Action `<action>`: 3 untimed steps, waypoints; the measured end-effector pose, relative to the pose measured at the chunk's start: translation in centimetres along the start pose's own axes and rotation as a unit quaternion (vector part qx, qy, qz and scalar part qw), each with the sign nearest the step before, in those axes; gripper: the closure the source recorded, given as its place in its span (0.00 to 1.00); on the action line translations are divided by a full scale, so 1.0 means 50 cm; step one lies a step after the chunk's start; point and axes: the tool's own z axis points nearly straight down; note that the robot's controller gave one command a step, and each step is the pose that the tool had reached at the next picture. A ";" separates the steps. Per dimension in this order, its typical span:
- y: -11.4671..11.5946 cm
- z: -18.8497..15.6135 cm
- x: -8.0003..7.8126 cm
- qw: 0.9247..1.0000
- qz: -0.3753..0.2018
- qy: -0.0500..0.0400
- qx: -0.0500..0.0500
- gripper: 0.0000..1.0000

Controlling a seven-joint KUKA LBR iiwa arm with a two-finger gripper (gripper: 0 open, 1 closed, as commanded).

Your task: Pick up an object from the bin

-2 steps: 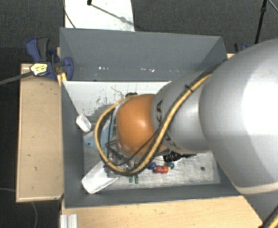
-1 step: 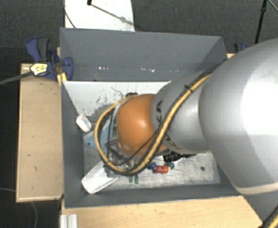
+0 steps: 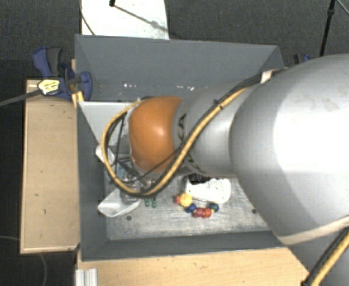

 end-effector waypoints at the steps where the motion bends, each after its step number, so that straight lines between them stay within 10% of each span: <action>1: -0.047 0.002 -0.007 1.000 0.001 -0.005 -0.005 1.00; 3: -0.109 -0.194 0.004 1.000 0.006 0.000 0.000 1.00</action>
Offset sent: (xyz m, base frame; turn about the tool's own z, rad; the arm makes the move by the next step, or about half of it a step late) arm 0.0187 -0.0232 0.0945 0.0213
